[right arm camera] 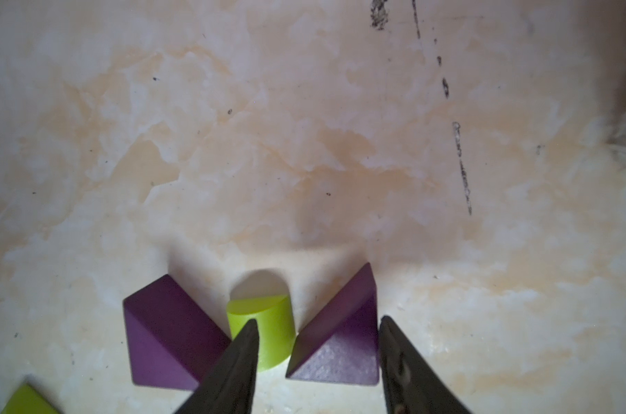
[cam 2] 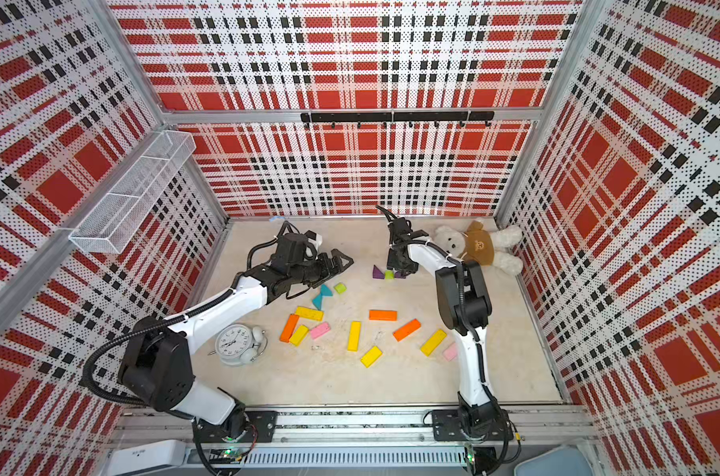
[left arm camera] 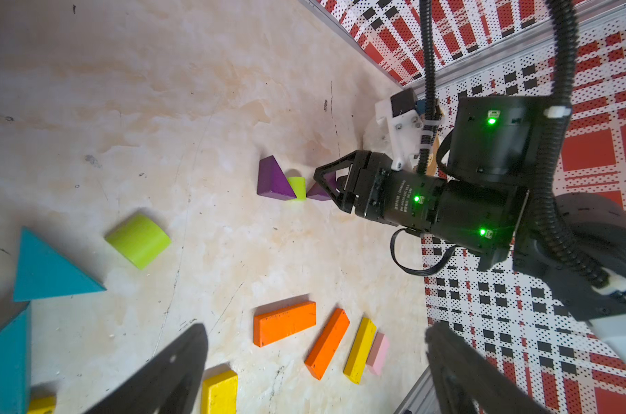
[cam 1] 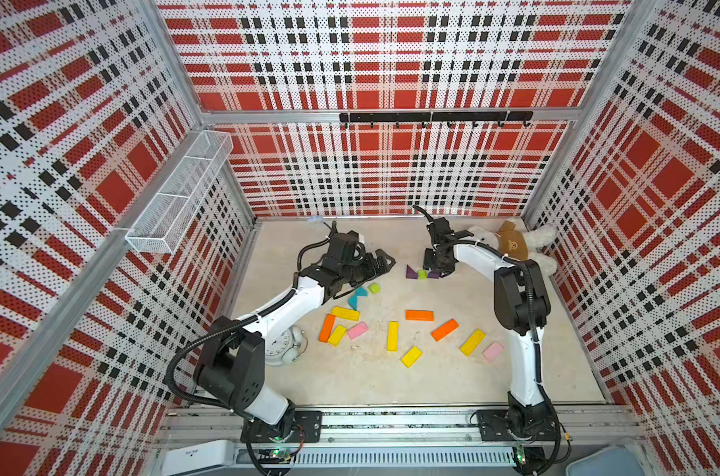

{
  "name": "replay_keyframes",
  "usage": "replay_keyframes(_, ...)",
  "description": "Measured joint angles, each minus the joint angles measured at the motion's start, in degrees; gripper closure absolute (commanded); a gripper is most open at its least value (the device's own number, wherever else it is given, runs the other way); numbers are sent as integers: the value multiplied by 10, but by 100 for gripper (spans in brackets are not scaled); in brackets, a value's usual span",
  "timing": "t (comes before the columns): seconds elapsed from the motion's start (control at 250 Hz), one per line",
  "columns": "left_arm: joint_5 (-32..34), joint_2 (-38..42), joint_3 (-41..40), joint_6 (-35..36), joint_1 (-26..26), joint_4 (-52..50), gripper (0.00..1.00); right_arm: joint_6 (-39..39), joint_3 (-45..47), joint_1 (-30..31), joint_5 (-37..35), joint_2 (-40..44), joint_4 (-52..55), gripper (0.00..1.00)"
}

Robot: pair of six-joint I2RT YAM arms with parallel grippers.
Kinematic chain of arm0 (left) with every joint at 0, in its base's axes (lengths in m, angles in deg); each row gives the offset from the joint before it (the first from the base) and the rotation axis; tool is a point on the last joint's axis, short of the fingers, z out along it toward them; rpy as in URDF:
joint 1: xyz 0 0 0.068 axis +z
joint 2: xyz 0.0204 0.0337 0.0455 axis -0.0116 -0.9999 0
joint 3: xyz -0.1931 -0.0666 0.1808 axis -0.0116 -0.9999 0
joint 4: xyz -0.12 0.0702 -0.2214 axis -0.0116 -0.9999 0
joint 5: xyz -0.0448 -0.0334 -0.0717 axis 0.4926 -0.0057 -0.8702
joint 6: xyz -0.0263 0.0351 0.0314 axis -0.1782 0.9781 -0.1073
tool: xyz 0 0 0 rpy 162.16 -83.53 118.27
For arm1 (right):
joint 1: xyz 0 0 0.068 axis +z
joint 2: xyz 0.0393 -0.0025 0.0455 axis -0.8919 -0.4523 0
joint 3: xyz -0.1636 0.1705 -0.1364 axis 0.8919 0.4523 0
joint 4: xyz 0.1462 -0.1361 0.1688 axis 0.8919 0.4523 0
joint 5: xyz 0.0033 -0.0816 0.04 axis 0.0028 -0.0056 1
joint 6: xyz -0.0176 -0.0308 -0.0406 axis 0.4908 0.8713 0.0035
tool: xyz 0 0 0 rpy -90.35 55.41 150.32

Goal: Assemble a carrot with building blocks
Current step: Assemble the building block at the center of the board.

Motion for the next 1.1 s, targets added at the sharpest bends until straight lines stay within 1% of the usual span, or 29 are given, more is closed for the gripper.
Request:
replay_keyframes(0.28, 0, 0, 0, 0, 0, 0, 3, 7, 0, 0, 7, 0, 0, 43)
replay_keyframes(0.46, 0, 0, 0, 0, 0, 0, 3, 9, 0, 0, -2, 1, 9, 41)
replay_keyframes(0.568, 0, 0, 0, 0, 0, 0, 3, 10, 1, 0, -9, 15, 20, 39)
replay_keyframes(0.664, 0, 0, 0, 0, -1, 0, 3, 11, 15, 0, -20, 51, 26, 34)
replay_keyframes(0.78, 5, 3, 0, 0, -7, -2, 2, 12, 59, 3, -47, 129, 36, 28)
replay_keyframes(0.832, 11, 8, 0, 0, -12, -7, 1, 13, 82, 5, -59, 165, 43, 23)
replay_keyframes(0.9, 26, 21, 0, 0, -22, -15, 0, 12, 117, 11, -72, 209, 49, 19)
replay_keyframes(0.948, 38, 33, 0, 0, -30, -19, 0, 9, 145, 18, -82, 236, 54, 17)
replay_keyframes(1.02, 56, 54, 0, -2, -37, -24, 0, 2, 188, 35, -91, 266, 66, 11)
replay_keyframes(1.096, 80, 75, 0, -10, -42, -31, 0, -12, 226, 64, -93, 277, 80, 7)
